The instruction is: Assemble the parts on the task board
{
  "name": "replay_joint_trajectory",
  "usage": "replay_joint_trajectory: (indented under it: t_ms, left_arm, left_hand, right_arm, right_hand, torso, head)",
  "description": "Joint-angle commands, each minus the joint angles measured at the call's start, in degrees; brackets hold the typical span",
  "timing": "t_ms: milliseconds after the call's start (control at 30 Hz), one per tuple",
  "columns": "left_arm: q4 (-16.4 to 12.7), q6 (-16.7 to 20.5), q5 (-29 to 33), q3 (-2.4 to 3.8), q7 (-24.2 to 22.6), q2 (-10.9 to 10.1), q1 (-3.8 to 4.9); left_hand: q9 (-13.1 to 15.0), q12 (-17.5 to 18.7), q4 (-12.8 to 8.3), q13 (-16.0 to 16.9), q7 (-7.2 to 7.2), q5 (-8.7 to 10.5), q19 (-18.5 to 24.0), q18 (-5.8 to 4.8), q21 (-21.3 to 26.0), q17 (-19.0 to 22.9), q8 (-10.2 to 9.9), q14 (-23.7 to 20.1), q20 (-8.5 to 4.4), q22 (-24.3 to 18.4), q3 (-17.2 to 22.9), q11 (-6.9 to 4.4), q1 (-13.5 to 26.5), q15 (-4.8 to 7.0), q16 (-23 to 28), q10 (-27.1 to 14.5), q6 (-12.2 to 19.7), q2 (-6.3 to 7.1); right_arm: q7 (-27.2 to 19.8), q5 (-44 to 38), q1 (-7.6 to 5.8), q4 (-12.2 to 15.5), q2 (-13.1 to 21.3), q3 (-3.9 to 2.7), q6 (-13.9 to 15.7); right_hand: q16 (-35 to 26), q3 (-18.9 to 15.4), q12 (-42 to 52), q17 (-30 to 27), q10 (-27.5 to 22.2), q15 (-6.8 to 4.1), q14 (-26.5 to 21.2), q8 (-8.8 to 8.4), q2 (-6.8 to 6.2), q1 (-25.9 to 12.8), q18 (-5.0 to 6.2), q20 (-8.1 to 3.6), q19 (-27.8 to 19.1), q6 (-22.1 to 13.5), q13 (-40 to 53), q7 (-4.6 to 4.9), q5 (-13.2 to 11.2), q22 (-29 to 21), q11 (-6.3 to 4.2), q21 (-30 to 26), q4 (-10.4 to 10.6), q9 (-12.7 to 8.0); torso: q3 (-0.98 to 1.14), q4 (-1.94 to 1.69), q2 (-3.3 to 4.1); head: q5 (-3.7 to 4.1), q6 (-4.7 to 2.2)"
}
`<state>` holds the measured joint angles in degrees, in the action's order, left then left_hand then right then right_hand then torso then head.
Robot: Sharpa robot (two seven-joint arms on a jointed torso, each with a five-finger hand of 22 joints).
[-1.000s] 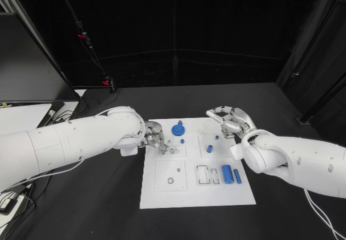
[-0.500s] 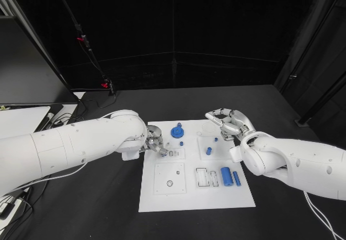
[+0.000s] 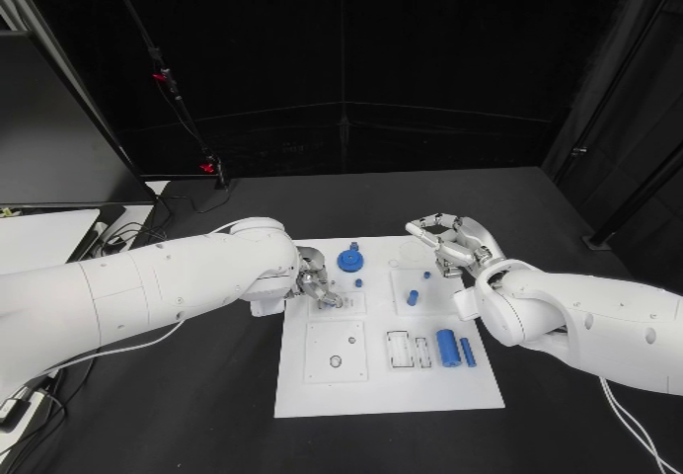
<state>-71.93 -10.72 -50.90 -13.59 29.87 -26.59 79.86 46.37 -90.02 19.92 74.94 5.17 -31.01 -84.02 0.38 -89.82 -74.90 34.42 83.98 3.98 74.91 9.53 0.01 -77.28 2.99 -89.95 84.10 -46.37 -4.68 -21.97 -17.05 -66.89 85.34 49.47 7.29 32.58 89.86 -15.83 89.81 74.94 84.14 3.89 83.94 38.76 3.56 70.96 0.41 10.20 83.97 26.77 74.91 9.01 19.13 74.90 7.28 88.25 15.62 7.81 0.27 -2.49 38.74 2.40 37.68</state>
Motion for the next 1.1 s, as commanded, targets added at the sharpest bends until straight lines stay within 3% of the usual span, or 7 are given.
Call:
replay_joint_trajectory:
  t_ms: [33, 467, 633, 1100]
  left_arm:
    - [0.37, 0.79, -0.77, 0.04, 1.10, 0.23, -0.03]
    - [1.48, 1.41, -1.25, 0.04, 0.33, 1.17, -0.56]
    - [1.60, 1.57, -1.26, 0.04, 0.09, 1.29, -0.65]
    - [2.00, 1.28, -1.30, 0.04, -0.11, 1.48, -0.79]
  left_hand:
    - [-0.05, 0.02, -3.10, 15.06, -1.91, -0.01, -5.98, -0.38, -0.18, -15.10, -0.02, 6.02, -0.11, 15.09, 3.32, -0.03, -0.11, 0.00, -0.05, 5.90, -2.02, -0.56]
    - [-0.08, 0.02, -3.10, 15.06, -1.89, -0.05, -5.98, -0.38, -0.18, -15.10, -0.14, 6.02, -0.12, 15.09, 3.43, -0.02, -0.13, 0.00, -0.05, 5.90, -1.93, -0.54]
    - [-0.10, 0.02, -3.11, 15.06, -1.89, -0.07, -5.98, -0.38, -0.18, -15.10, -0.20, 6.02, -0.12, 15.09, 3.49, -0.02, -0.15, 0.01, -0.05, 5.90, -1.89, -0.52]
    - [-0.13, 0.02, -3.09, 15.06, -1.86, -0.09, -5.98, -0.38, -0.18, -15.10, -0.29, 6.02, -0.12, 15.09, 3.59, 0.00, -0.15, 0.01, -0.05, 5.90, -1.83, -0.52]
  right_arm:
    - [-0.47, 0.08, -0.09, 0.17, -0.01, -0.03, 0.27]
    - [-0.51, 0.08, -0.09, 0.19, -0.03, -0.03, 0.20]
    - [-0.51, 0.08, -0.09, 0.13, -0.04, -0.03, 0.19]
    - [-0.53, 0.08, -0.09, 0.01, -0.19, -0.03, 0.21]
  right_hand:
    - [0.14, -0.01, 0.19, 15.06, 5.86, 0.31, 6.06, 0.08, 0.12, 0.14, 0.36, 0.28, 3.77, 0.38, 15.09, 2.90, 0.24, 13.99, 0.33, -0.32, 0.32, -0.08]
    - [0.14, -0.01, 0.19, 15.06, 5.86, 0.31, 6.06, 0.08, 0.12, 0.14, 0.36, 0.28, 3.77, 0.38, 15.09, 2.90, 0.24, 13.99, 0.33, -0.32, 0.32, -0.08]
    - [0.14, -0.01, 0.19, 15.06, 5.86, 0.31, 6.06, 0.08, 0.12, 0.14, 0.36, 0.28, 3.77, 0.38, 15.09, 2.90, 0.24, 13.99, 0.33, -0.32, 0.32, -0.08]
    - [0.14, -0.02, 0.19, 15.06, 5.86, 0.32, 6.06, 0.07, 0.12, 0.15, 0.37, 0.29, 3.73, 0.40, 15.09, 2.91, 0.25, 13.97, 0.34, -0.35, 0.34, -0.13]
  torso:
    - [0.01, 0.01, -0.04]
    - [0.00, 0.00, 0.00]
    - [0.01, -0.02, -0.04]
    - [0.04, -0.02, -0.05]
  head:
    - [-0.10, 0.29]
    - [-0.26, 0.85]
    - [-0.69, 1.00]
    - [-0.83, 1.17]
